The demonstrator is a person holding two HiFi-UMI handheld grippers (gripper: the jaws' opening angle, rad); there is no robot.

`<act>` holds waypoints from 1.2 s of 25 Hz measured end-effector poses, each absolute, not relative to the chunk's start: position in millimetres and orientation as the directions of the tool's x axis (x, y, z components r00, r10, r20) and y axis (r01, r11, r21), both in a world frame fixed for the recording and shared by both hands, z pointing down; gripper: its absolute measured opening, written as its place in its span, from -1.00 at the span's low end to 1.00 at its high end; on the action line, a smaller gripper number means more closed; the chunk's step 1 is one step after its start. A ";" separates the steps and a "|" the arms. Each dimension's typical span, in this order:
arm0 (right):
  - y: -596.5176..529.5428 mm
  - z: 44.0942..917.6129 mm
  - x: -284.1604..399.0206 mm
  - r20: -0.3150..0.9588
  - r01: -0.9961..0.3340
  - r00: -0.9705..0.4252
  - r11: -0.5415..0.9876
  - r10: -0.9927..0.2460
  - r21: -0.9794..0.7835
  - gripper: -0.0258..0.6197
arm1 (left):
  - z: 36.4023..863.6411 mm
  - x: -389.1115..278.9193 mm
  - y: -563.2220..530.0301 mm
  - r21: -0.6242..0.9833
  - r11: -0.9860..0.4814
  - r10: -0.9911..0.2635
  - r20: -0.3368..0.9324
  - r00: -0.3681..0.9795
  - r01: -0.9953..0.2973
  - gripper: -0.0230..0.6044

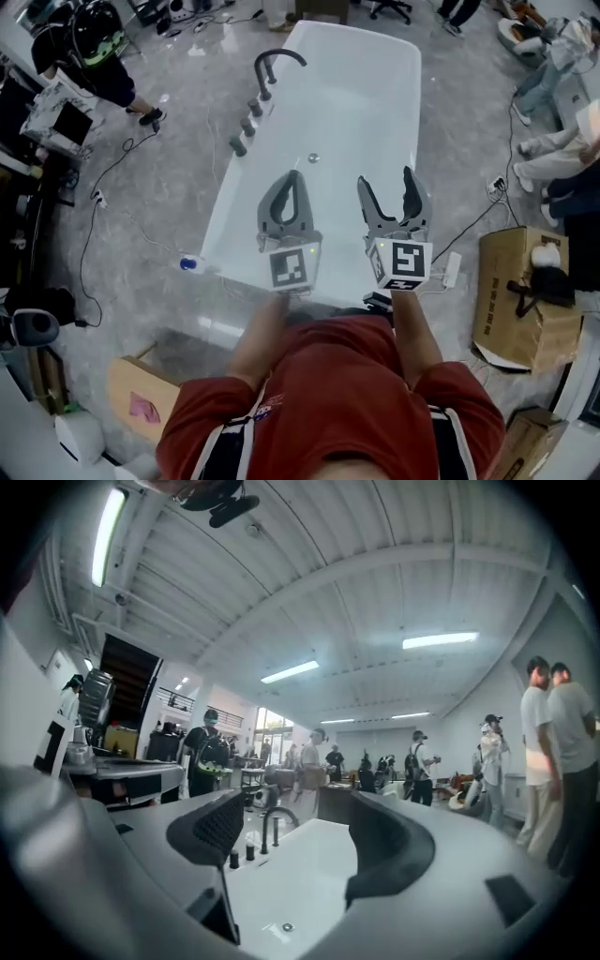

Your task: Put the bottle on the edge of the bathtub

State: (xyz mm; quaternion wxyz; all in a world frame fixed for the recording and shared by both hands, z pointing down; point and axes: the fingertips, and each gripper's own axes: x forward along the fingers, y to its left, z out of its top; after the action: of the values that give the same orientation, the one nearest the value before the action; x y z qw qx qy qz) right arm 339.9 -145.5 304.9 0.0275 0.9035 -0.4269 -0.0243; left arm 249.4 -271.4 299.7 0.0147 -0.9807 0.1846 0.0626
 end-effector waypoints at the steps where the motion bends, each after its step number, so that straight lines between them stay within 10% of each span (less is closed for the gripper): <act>1: -135.0 299.9 345.9 -0.025 -0.750 0.658 -0.658 -0.753 0.071 0.19 | 298.0 259.1 -264.3 -0.003 -0.941 -0.336 -0.125 0.934 -0.339 -0.88; 30: 18.9 265.5 359.7 -0.075 -0.478 0.872 -0.875 -0.483 0.083 -0.25 | 259.6 322.8 -128.2 -0.047 -0.999 -0.008 -0.143 0.990 -0.015 -0.87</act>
State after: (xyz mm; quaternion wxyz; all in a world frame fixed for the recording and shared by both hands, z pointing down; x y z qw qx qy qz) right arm 359.7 18.9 265.5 0.0307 0.9670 -0.2485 -0.0469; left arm 322.8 -128.2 259.6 0.0240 -0.9971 0.0059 0.0714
